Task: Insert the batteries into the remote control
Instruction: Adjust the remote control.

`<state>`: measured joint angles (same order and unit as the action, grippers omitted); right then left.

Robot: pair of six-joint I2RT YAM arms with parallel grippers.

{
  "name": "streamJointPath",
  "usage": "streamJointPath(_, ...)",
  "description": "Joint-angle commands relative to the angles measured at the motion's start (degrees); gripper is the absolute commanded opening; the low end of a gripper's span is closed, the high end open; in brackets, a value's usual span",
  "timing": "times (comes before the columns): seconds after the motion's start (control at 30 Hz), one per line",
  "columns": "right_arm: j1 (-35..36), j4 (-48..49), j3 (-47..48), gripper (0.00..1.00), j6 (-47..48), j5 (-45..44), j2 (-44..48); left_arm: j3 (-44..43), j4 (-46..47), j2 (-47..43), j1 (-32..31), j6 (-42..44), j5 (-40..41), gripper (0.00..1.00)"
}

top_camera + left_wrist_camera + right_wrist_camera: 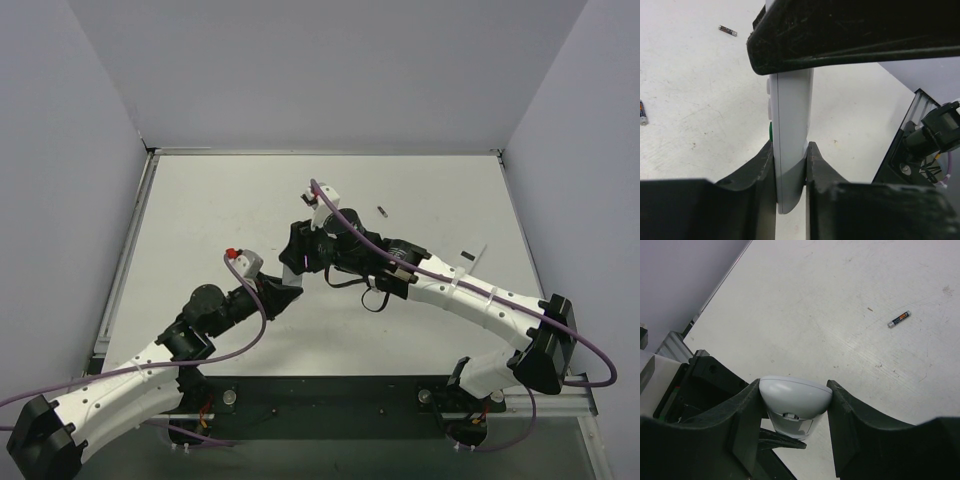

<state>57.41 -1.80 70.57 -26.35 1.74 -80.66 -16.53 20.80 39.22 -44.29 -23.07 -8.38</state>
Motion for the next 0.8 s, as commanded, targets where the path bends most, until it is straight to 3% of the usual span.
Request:
streamJointPath(0.0, -0.19, 3.65, -0.51, 0.03, -1.69, 0.46, 1.30, -0.25, 4.34, -0.20, -0.09, 0.40, -0.14, 0.10)
streamJointPath(0.03, -0.28, 3.82, -0.78, 0.14, -1.51, 0.81, 1.30, -0.17, 4.60, -0.29, -0.18, 0.13, 0.03, 0.00)
streamJointPath(0.1, -0.45, 4.35, -1.39, 0.30, -0.11, 1.51, 2.08, 0.27, 4.52, -0.46, -0.18, -0.22, 0.21, 0.00)
streamJointPath(0.13, -0.63, 5.14, -2.09, 0.43, 0.33, 2.21, 2.52, 0.54, 4.60, -0.81, -0.18, -0.83, 0.64, 0.00)
streamJointPath(0.23, -2.12, 6.37, -3.06, 0.54, 3.31, 5.90, 4.36, 1.24, 4.34, -1.60, -0.18, -2.41, 1.52, 0.00)
streamJointPath(0.53, -3.97, 15.93, -13.69, 0.59, 21.47, 13.02, 14.12, 0.01, -0.13, -2.92, -0.18, -5.14, 1.44, 0.00)
streamJointPath(0.7, -3.88, 14.55, -15.55, 0.67, 33.54, 19.52, 16.76, -2.18, -3.65, -4.24, -0.18, -4.79, 0.74, 0.00)
streamJointPath(0.77, -3.62, 12.53, -15.11, 0.76, 38.63, 22.77, 17.03, -2.62, -5.15, -4.68, -0.18, -4.70, 0.47, 0.00)
